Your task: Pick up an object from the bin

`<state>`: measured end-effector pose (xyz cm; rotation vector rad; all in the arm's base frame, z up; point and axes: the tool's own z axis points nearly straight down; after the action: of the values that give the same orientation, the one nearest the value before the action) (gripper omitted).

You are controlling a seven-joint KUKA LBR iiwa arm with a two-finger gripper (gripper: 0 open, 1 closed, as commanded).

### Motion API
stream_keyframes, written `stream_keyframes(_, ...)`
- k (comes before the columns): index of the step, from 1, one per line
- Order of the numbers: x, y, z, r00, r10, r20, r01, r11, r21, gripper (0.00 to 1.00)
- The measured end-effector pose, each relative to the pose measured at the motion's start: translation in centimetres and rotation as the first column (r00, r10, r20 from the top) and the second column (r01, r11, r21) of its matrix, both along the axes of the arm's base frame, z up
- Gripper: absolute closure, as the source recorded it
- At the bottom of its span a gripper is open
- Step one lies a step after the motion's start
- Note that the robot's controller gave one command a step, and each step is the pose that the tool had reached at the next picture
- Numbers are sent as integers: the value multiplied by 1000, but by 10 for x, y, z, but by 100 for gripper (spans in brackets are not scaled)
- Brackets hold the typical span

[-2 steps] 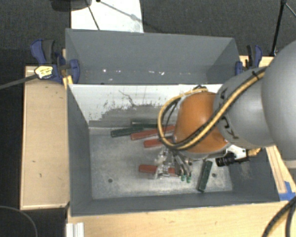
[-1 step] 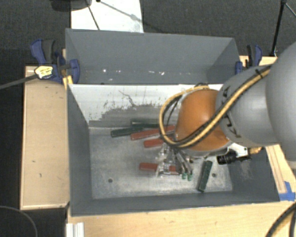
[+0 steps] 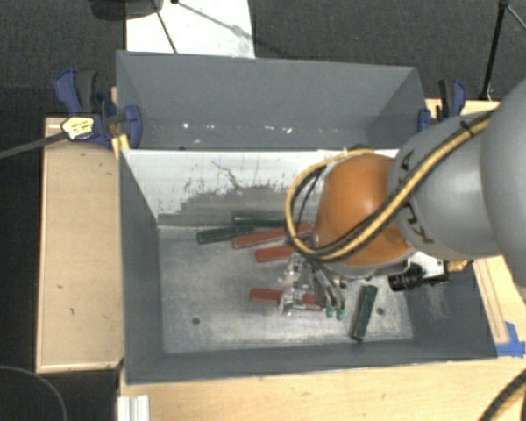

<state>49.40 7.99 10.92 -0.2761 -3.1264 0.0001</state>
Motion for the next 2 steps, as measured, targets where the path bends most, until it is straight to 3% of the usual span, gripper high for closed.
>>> stream_keyframes(2, 1, 0, 28, 1000, 0, 6, 0, 1000, 1, 100)
